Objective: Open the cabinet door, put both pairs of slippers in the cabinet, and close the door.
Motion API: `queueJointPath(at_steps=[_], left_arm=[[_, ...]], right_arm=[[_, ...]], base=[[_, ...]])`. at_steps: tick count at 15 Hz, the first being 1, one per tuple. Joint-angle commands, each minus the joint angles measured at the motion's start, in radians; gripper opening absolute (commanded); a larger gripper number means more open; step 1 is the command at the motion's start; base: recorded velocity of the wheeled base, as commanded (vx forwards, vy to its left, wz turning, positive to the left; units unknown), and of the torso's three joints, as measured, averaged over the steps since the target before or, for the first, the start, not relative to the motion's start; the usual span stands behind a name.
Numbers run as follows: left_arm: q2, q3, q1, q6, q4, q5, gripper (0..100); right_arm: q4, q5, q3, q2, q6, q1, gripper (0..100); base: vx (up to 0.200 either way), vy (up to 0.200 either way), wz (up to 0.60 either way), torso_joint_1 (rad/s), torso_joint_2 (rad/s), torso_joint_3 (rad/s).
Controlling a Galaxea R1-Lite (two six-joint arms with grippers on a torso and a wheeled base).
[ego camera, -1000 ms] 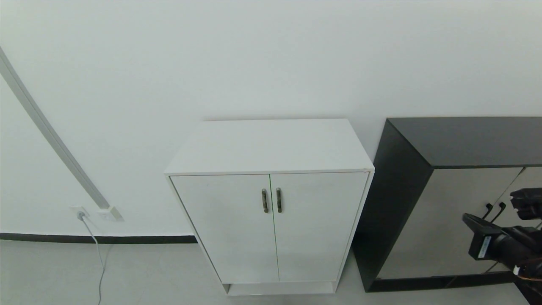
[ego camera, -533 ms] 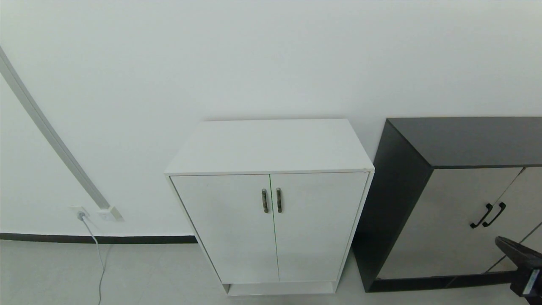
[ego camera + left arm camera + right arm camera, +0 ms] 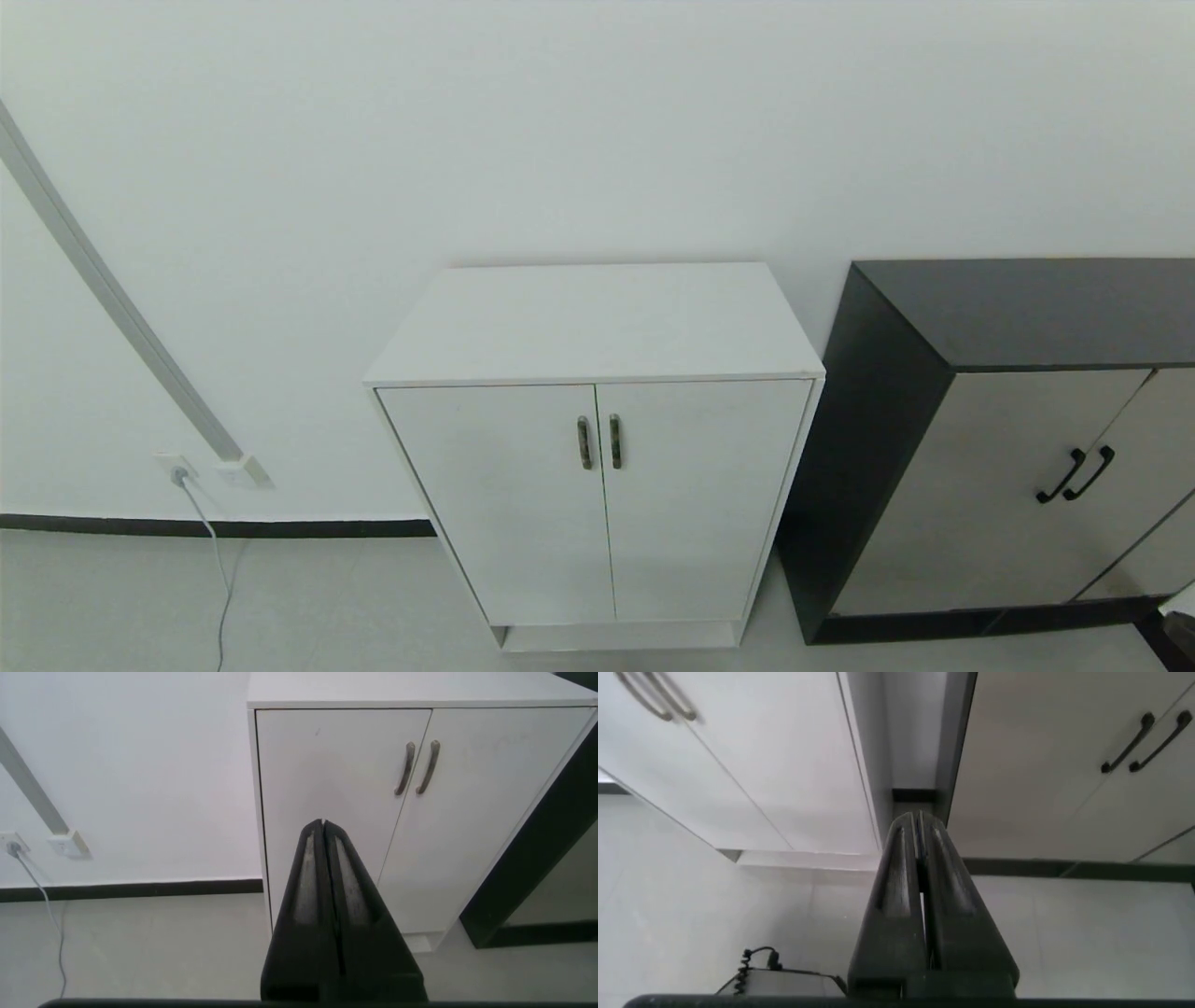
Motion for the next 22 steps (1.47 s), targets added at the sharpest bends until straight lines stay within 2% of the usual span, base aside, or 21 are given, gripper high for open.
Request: queueJointPath(at_steps=[1,5,11,17,22], left_arm=[[0.000,0.000,0.000,0.000,0.000,0.000,0],[0.000,0.000,0.000,0.000,0.000,0.000,0],[0.000,0.000,0.000,0.000,0.000,0.000,0],[0.000,0.000,0.000,0.001,0.000,-0.001,0],[0.000,0.000,0.000,0.001,0.000,-0.001,0]], right_arm=[[0.061,0.000,-0.001,-0.133,0.001,0.001,0],[0.211,-0.005,0.001,-0.295,0.020,0.001,0],[0.222,-0.005,0.005,-0.328,0.020,0.001,0],[0.429,0.000,-0.001,-0.463,0.015,0.028,0],[0.443,0.001,-0.007,-0.473,0.012,0.070,0]], base=[[0.000,0.000,0.00,0.000,0.00,0.000],[0.000,0.000,0.00,0.000,0.00,0.000],[0.000,0.000,0.00,0.000,0.00,0.000],[0.000,0.000,0.00,0.000,0.00,0.000],[0.000,0.000,0.00,0.000,0.00,0.000]])
